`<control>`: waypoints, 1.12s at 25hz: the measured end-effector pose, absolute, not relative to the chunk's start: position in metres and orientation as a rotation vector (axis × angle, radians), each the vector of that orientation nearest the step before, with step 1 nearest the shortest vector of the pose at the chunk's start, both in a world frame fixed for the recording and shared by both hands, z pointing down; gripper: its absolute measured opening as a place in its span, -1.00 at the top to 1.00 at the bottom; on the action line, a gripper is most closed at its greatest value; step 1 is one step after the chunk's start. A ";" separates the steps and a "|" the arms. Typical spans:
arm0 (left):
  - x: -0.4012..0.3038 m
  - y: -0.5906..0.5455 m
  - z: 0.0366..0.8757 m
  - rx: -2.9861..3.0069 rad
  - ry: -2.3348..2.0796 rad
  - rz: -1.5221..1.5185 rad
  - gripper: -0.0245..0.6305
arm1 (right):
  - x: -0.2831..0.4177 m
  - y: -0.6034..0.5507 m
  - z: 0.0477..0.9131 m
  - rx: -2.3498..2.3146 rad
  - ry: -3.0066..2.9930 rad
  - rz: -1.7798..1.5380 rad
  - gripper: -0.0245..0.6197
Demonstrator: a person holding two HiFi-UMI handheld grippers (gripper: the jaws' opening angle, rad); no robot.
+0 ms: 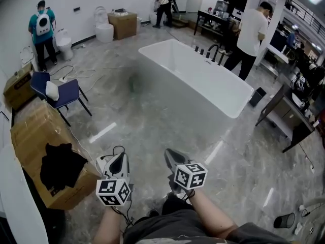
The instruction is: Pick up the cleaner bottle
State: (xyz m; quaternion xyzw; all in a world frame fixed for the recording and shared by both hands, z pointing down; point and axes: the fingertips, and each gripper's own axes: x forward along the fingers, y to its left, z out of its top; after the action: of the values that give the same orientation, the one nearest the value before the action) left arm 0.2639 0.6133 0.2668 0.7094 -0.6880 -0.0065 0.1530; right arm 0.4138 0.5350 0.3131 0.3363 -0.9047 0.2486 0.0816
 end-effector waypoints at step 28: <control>0.204 0.403 0.295 1.964 -1.947 0.066 0.88 | 0.323 0.308 0.356 0.843 -2.612 0.771 0.82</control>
State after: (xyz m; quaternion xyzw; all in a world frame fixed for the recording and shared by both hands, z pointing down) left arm 0.2042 0.4029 0.2949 0.6976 -0.6914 0.0233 0.1864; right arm 0.3228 0.3082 0.3561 0.2926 -0.9065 0.2675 0.1450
